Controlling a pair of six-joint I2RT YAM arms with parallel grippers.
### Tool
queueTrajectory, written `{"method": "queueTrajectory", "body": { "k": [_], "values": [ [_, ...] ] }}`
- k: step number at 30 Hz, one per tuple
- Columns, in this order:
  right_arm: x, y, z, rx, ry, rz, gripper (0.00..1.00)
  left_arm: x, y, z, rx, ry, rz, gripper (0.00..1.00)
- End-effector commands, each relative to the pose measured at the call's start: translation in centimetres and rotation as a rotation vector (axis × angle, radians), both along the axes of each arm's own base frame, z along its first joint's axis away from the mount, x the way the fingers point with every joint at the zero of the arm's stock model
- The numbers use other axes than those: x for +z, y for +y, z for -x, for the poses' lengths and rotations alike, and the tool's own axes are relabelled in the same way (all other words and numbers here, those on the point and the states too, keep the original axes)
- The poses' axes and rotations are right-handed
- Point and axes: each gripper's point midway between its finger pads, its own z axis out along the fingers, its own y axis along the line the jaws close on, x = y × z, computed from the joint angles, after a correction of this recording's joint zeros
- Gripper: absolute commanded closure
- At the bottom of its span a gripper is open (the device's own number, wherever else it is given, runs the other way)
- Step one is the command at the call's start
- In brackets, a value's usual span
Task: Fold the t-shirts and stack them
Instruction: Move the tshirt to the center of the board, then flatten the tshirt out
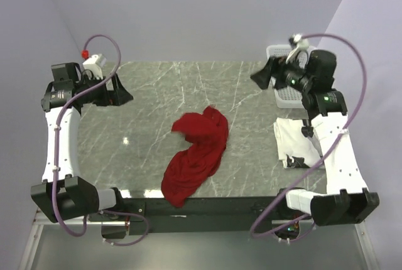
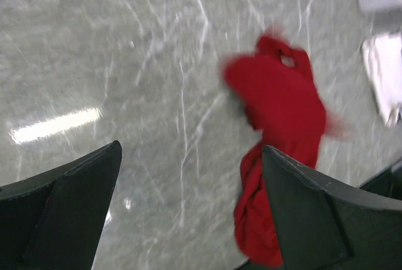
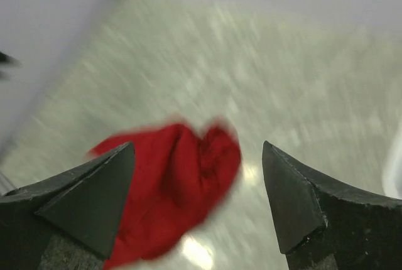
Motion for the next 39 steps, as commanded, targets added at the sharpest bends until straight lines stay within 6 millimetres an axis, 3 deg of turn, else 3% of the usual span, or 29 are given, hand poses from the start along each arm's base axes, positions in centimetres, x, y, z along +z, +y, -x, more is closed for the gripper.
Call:
{"method": "queueTrajectory", "body": {
  "k": [1,6,9,10,11,15,16,18,19,24,29,33,39],
  "values": [
    [-6.2,-1.9,1.6,0.05,0.108,0.212,0.12,-2.8,-1.4,2.6,-0.196,0.032,-0.086,0.01],
    [-16.7,-0.5,3.5,0.191,0.373,0.369,0.12,-8.1,-3.9,4.2,-0.35,0.176,-0.15,0.01],
    [-20.8,0.0,4.2,0.234,0.455,0.398,0.15,-9.8,-6.5,4.5,-0.401,0.217,-0.122,0.01],
    [-21.4,0.1,3.9,0.228,0.456,0.395,0.15,-10.3,-8.8,4.2,-0.439,0.214,-0.106,0.03],
    [-22.6,-0.1,3.7,0.224,0.488,0.397,0.15,-10.8,-9.6,3.9,-0.442,0.216,-0.107,0.05],
    [-26.2,-0.5,3.9,0.211,0.587,0.4,0.19,-13.2,-13.9,1.3,-0.43,0.258,-0.081,0.25],
    [-26.6,-0.5,3.9,0.206,0.602,0.394,0.2,-15.0,-15.1,1.0,-0.444,0.31,-0.091,0.29],
    [-27.5,-0.6,3.6,0.2,0.621,0.389,0.2,-15.9,-16.2,-0.4,-0.44,0.308,-0.13,0.33],
    [-27.6,-0.6,3.5,0.194,0.62,0.384,0.21,-17.3,-17.0,-0.7,-0.448,0.327,-0.16,0.34],
    [-27.7,0.1,0.5,0.187,0.568,0.359,0.22,-19.5,-17.4,-4.0,-0.353,0.336,-0.244,0.41],
    [-28.8,1.3,-2.9,0.203,0.585,0.312,0.25,-22.1,-18.1,-4.8,-0.352,0.369,-0.335,0.28],
    [-29.4,2.6,-4.6,0.232,0.595,0.25,0.25,-23.2,-18.5,-5.6,-0.325,0.342,-0.433,0.29],
    [-30.5,4.6,-5.7,0.278,0.645,0.15,0.24,-25.8,-18.9,-4.9,-0.305,0.342,-0.581,0.33]
  ]
}}
